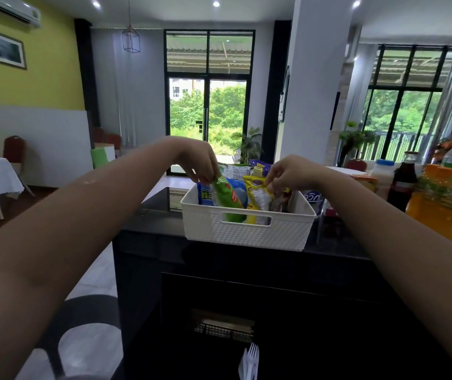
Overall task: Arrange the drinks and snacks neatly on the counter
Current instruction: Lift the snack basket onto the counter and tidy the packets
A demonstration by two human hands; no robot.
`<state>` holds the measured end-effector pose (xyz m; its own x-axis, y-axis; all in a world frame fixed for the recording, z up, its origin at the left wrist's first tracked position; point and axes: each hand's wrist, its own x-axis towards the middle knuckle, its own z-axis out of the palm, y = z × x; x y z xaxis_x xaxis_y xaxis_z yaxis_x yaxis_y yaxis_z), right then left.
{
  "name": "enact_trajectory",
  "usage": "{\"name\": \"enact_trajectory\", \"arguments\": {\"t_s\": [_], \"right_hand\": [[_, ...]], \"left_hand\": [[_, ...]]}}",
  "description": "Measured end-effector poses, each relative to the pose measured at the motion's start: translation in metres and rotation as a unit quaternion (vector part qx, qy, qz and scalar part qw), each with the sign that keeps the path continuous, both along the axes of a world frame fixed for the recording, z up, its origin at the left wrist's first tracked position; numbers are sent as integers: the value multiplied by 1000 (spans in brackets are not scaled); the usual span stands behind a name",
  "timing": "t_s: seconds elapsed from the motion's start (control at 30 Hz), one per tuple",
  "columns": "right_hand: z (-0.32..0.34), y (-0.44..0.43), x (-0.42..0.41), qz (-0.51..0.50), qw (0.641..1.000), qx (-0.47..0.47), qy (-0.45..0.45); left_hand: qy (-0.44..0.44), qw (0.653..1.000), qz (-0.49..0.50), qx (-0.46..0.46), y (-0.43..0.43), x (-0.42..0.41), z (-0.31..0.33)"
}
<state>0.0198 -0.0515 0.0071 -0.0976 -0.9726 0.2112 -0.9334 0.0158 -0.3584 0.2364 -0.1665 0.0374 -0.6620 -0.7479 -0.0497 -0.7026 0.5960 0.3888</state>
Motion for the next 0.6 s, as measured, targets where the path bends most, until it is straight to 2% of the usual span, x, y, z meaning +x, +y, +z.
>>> {"name": "enact_trajectory", "arguments": {"t_s": [0.07,0.23,0.33,0.43,0.53,0.6], "right_hand": [[-1,-2,-4,9,998,-48,40],[-11,-3,-16,23,997,0,73],[-21,-8,-19,-56,984,-85,148],[-26,-8,-20,-85,962,-148,211],[-35,-10,-21,-101,919,-212,316],[-39,-12,-21,-85,924,-208,309]], "left_hand": [[13,999,-9,-35,1,1,-1],[29,992,-39,-117,6,-1,-6],[15,989,-34,-143,5,-4,-10],[3,989,-30,-144,3,-11,-14],[1,988,-35,-150,2,-19,-15],[-2,988,-30,-152,0,-21,-17]]}}
